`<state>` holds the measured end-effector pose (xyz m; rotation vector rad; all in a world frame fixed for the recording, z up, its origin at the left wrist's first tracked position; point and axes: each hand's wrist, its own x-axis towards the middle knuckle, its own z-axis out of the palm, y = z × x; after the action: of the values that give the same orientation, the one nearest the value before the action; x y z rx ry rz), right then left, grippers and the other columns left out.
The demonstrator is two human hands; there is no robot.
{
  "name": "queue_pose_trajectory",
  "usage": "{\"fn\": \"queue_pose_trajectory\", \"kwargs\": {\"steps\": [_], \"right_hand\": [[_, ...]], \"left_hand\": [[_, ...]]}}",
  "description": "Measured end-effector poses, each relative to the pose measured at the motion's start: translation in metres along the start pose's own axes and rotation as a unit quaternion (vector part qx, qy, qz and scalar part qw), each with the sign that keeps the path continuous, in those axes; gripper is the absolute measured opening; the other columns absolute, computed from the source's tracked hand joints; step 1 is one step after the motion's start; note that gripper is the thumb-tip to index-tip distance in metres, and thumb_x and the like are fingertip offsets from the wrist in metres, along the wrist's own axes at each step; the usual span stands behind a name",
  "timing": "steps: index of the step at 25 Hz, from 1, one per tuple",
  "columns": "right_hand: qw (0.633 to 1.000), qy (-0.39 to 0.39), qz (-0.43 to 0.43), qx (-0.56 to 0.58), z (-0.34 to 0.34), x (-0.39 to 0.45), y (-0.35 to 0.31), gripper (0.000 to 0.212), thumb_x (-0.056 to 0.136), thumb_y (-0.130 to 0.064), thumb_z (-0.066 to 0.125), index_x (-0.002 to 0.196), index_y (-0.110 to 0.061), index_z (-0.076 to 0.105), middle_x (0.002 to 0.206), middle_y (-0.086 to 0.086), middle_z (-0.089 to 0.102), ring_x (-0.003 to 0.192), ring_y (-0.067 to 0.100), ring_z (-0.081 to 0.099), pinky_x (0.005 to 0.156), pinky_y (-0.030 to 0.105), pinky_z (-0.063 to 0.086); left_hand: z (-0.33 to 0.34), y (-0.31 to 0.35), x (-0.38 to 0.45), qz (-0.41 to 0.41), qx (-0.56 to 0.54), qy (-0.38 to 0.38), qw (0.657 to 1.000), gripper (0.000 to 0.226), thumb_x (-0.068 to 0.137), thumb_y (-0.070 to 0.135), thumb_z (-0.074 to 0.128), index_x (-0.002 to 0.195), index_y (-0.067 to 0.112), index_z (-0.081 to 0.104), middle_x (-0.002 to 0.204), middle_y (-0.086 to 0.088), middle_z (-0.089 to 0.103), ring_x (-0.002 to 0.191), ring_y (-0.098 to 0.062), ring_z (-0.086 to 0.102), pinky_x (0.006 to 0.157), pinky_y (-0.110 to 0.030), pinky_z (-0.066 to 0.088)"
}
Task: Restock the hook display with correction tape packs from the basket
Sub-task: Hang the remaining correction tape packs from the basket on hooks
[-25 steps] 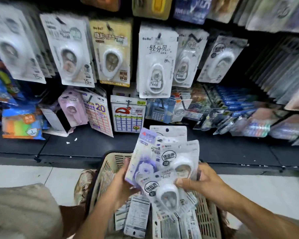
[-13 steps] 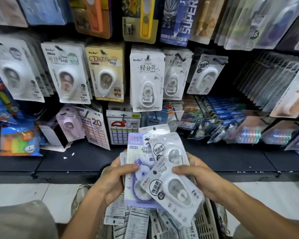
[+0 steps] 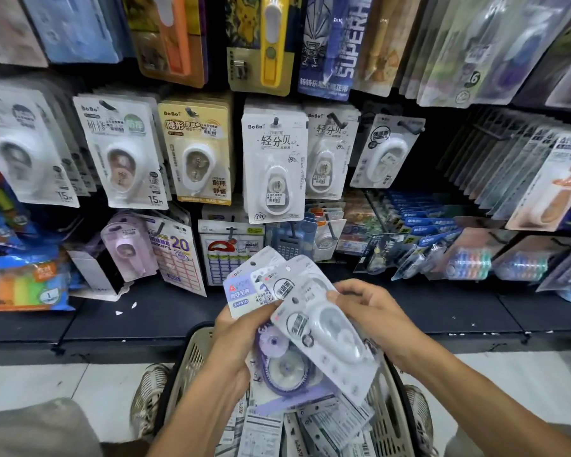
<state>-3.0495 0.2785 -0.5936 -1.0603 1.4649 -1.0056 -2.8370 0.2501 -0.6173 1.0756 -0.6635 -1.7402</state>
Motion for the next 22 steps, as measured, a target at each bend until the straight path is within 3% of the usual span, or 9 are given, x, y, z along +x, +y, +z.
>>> {"fn": "queue_pose_trajectory", "kwargs": {"steps": [2, 4, 7, 10, 13, 15, 18, 20, 22], "right_hand": [[0.992, 0.115, -0.023, -0.048, 0.005, 0.003, 0.004, 0.009, 0.093, -0.026, 0.071, 0.084, -0.024, 0.072, 0.08, -0.002, 0.076, 0.064, 0.006, 0.067, 0.055, 0.02, 0.049], [0.981, 0.177, -0.05, -0.067, 0.014, 0.002, 0.007, 0.011, 0.095, -0.021, 0.069, 0.085, -0.023, 0.067, 0.077, -0.003, 0.072, 0.057, 0.003, 0.06, 0.051, 0.02, 0.046], [0.965, 0.205, -0.091, -0.137, 0.029, -0.003, 0.009, 0.014, 0.099, -0.025, 0.062, 0.085, -0.028, 0.06, 0.075, -0.014, 0.066, 0.056, 0.0, 0.055, 0.052, 0.026, 0.046], [0.954, 0.228, -0.065, -0.181, 0.039, -0.003, 0.005, 0.022, 0.104, -0.036, 0.045, 0.086, -0.03, 0.056, 0.076, -0.012, 0.064, 0.063, 0.005, 0.056, 0.063, 0.04, 0.051], [0.981, 0.181, 0.067, 0.013, 0.034, -0.001, -0.005, 0.039, 0.097, -0.064, 0.043, 0.099, -0.031, 0.064, 0.103, -0.007, 0.069, 0.095, 0.015, 0.065, 0.087, 0.044, 0.053], [0.983, 0.075, 0.15, 0.078, 0.028, -0.003, -0.01, 0.059, 0.076, -0.078, 0.062, 0.113, -0.032, 0.064, 0.11, -0.002, 0.071, 0.1, 0.022, 0.07, 0.082, 0.046, 0.057], [0.983, -0.009, 0.166, 0.077, 0.024, -0.007, -0.01, 0.061, 0.06, -0.05, 0.092, 0.105, -0.018, 0.066, 0.091, 0.003, 0.078, 0.075, 0.019, 0.076, 0.055, 0.035, 0.058], [0.985, 0.044, 0.141, 0.09, 0.014, -0.003, -0.018, 0.046, 0.059, -0.038, 0.092, 0.088, -0.012, 0.066, 0.079, 0.005, 0.077, 0.063, 0.017, 0.072, 0.049, 0.027, 0.053], [0.985, 0.117, 0.08, 0.095, -0.011, 0.005, -0.036, 0.035, 0.07, -0.027, 0.089, 0.089, -0.008, 0.068, 0.084, 0.006, 0.079, 0.068, 0.019, 0.073, 0.056, 0.028, 0.056]], "left_hand": [[0.002, -0.004, -0.001, -0.03, -0.017, 0.018, 0.999, 0.025, 0.077, 0.001, 0.078, 0.101, 0.005, 0.075, 0.09, -0.015, 0.08, 0.072, -0.026, 0.077, 0.057, -0.033, 0.062], [0.005, -0.006, -0.004, -0.064, -0.036, -0.008, 0.997, 0.03, 0.073, 0.01, 0.082, 0.103, 0.008, 0.077, 0.098, -0.017, 0.079, 0.083, -0.031, 0.078, 0.065, -0.039, 0.063], [0.012, -0.011, -0.004, -0.064, -0.033, -0.005, 0.997, 0.034, 0.067, 0.004, 0.083, 0.1, 0.005, 0.077, 0.097, -0.019, 0.078, 0.08, -0.031, 0.077, 0.06, -0.036, 0.061], [0.019, -0.014, -0.005, -0.035, 0.0, 0.04, 0.999, 0.023, 0.078, -0.003, 0.077, 0.1, 0.006, 0.075, 0.092, -0.013, 0.08, 0.081, -0.027, 0.077, 0.065, -0.035, 0.062], [0.018, -0.01, -0.007, 0.006, 0.037, 0.072, 0.997, 0.019, 0.08, -0.005, 0.076, 0.093, 0.009, 0.075, 0.084, -0.006, 0.08, 0.07, -0.016, 0.077, 0.053, -0.025, 0.058], [0.016, -0.004, -0.006, 0.044, 0.083, 0.081, 0.992, 0.021, 0.079, -0.005, 0.076, 0.093, 0.01, 0.077, 0.086, -0.003, 0.081, 0.078, -0.017, 0.078, 0.064, -0.03, 0.061], [0.016, 0.009, -0.006, 0.098, 0.161, 0.06, 0.98, 0.025, 0.08, -0.005, 0.075, 0.094, 0.015, 0.077, 0.087, 0.003, 0.081, 0.086, -0.019, 0.077, 0.081, -0.037, 0.059], [0.015, 0.02, -0.005, 0.107, 0.149, 0.064, 0.981, 0.026, 0.079, -0.006, 0.076, 0.092, 0.017, 0.076, 0.085, 0.004, 0.081, 0.083, -0.018, 0.077, 0.074, -0.034, 0.058], [0.014, 0.035, -0.006, 0.116, 0.114, 0.049, 0.986, 0.026, 0.078, -0.006, 0.077, 0.092, 0.015, 0.077, 0.089, 0.001, 0.081, 0.085, -0.018, 0.077, 0.073, -0.032, 0.056]]}}
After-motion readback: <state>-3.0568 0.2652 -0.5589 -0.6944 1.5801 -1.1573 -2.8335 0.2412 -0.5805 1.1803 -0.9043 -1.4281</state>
